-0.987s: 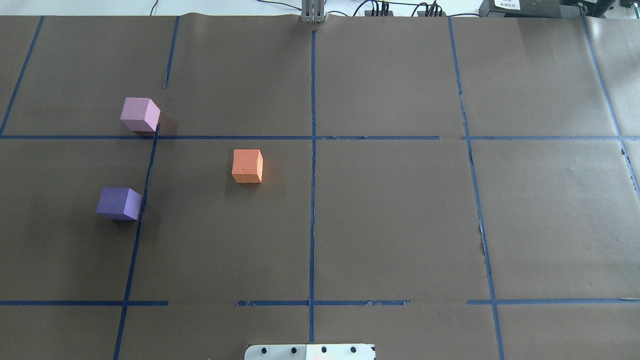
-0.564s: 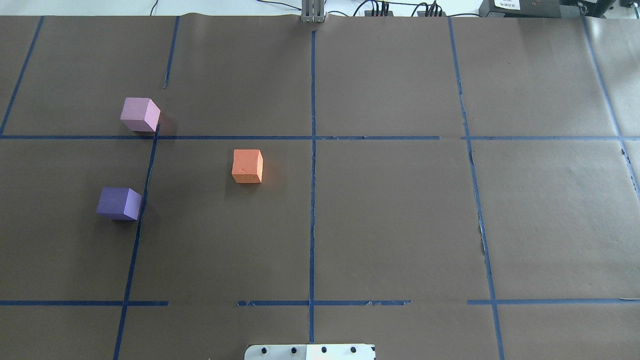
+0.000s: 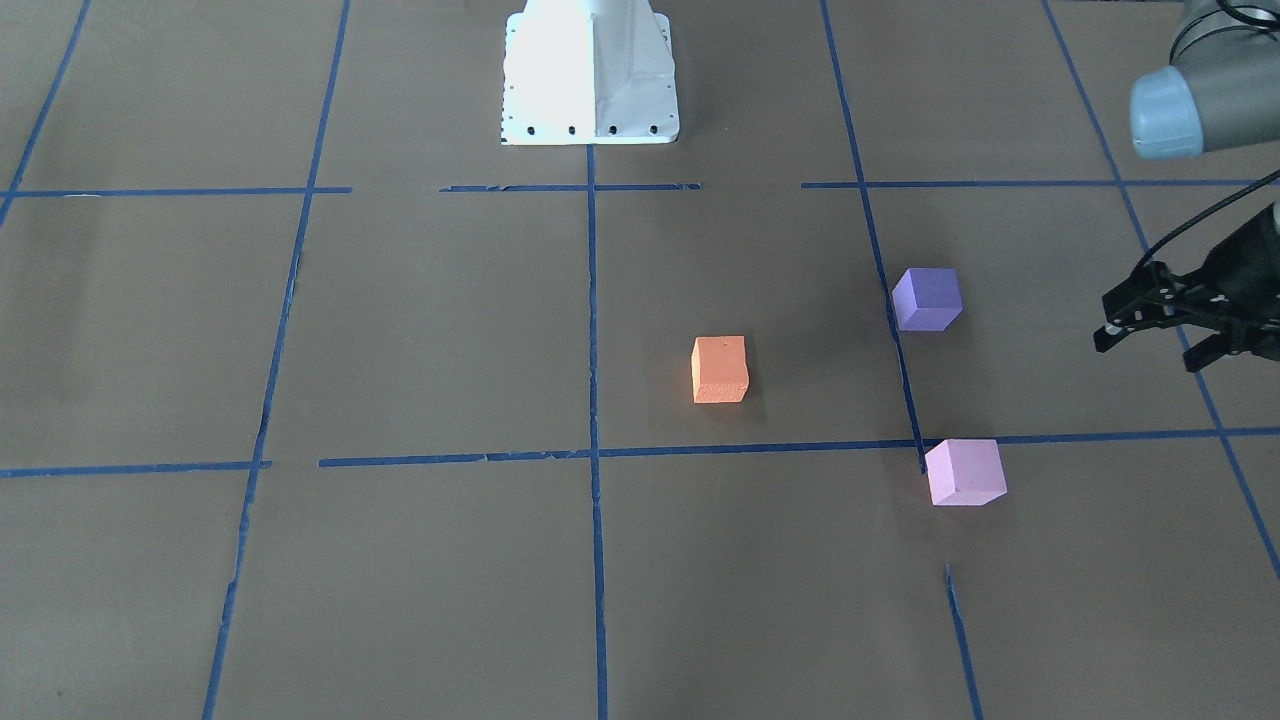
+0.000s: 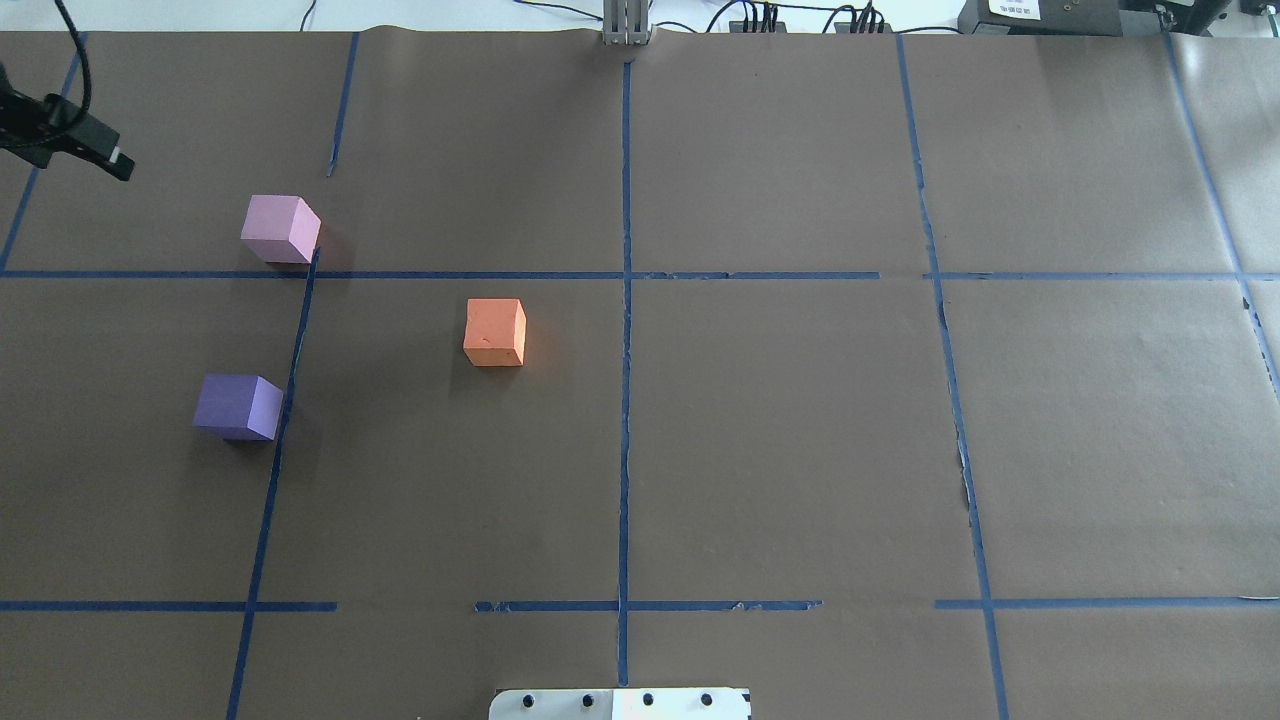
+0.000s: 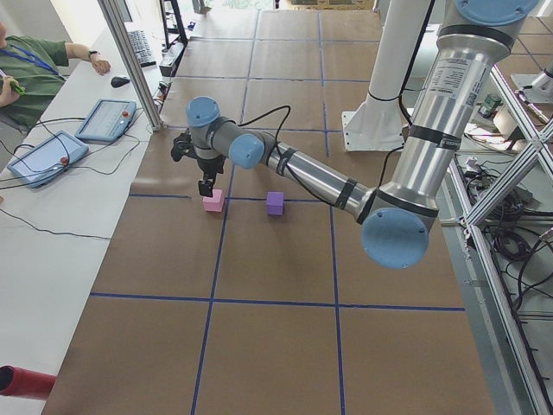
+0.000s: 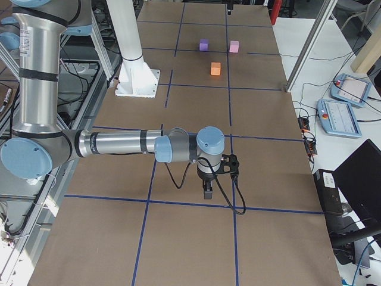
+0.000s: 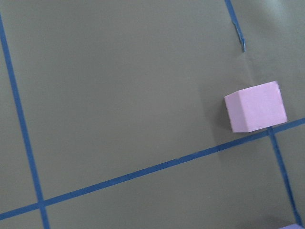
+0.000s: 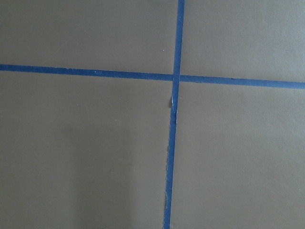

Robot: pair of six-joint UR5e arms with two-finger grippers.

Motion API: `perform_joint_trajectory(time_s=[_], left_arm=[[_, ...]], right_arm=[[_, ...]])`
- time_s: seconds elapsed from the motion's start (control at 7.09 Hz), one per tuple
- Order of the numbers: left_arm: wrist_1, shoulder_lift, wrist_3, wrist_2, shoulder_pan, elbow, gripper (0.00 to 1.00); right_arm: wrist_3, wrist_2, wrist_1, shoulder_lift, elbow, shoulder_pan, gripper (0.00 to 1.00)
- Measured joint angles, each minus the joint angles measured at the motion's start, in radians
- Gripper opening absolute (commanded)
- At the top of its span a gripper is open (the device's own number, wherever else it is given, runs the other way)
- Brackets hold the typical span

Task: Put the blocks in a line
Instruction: 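Move the left gripper over the orange cube and lower it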

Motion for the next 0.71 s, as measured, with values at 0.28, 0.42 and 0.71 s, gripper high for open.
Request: perform_joint_trajectory(time_s=[0.28, 0.42, 0.71], left_arm=[[-0.010, -0.119, -0.305, 0.065, 0.180, 0.012, 1.00], [-0.035, -0.169, -0.446, 0.129, 0.267, 0.027, 1.00], [-0.104, -0.262, -0.653, 0.246, 0.391, 0.119, 1.00]], right_arm=[[0.000, 0.000, 0.000, 0.000, 0.000, 0.000, 1.00], [0.000, 0.000, 0.000, 0.000, 0.000, 0.000, 1.00], [0.000, 0.000, 0.000, 0.000, 0.001, 0.000, 1.00]])
